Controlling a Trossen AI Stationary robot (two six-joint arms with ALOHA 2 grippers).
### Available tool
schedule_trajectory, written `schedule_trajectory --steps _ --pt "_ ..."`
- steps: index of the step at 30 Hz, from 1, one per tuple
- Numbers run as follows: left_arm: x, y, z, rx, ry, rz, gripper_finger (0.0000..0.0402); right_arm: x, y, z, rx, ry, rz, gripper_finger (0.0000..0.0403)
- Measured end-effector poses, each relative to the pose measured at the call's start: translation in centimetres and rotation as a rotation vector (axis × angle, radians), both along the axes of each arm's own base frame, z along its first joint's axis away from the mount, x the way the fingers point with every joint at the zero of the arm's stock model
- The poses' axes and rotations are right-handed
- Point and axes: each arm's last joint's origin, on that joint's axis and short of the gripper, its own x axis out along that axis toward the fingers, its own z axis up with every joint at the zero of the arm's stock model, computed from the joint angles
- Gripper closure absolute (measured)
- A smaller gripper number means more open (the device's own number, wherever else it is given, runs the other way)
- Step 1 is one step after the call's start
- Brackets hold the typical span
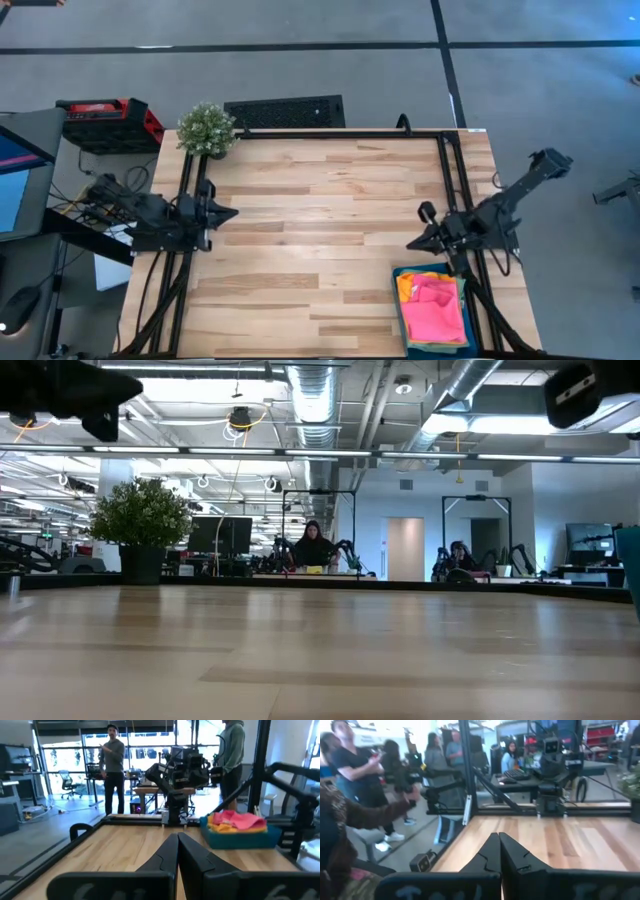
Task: Fold microfiber towels
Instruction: Return to Home Position
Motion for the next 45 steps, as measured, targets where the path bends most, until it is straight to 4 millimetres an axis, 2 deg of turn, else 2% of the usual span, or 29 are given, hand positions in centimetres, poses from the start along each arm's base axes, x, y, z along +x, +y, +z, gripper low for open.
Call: schedule_trajectory --steps 11,16,25,33,45 --pt "0.9 -0.6 -3.9 0.033 0.057 -0.053 0.0401 0.4 -0.7 -4.0 0.028 -0.045 0.046 0.0393" --pt "1.0 -0.8 -4.1 0.061 0.027 -0.093 0.0401 0.2 -0.8 -5.6 0.008 -0.030 0.045 0.0393" --pt "1.0 -0.7 -4.1 0.035 0.028 -0.079 0.0401 0.2 -0.7 -5.7 -0.083 -0.046 0.089 0.0386" --pt "1.0 -0.7 -4.1 0.037 0.030 -0.083 0.0401 0.2 -0.7 -6.0 -0.046 -0.005 0.087 0.0371" --pt "1.0 -0.7 -4.1 0.024 0.031 -0.085 0.0401 0.2 -0.7 -6.6 -0.077 0.047 0.086 0.0370"
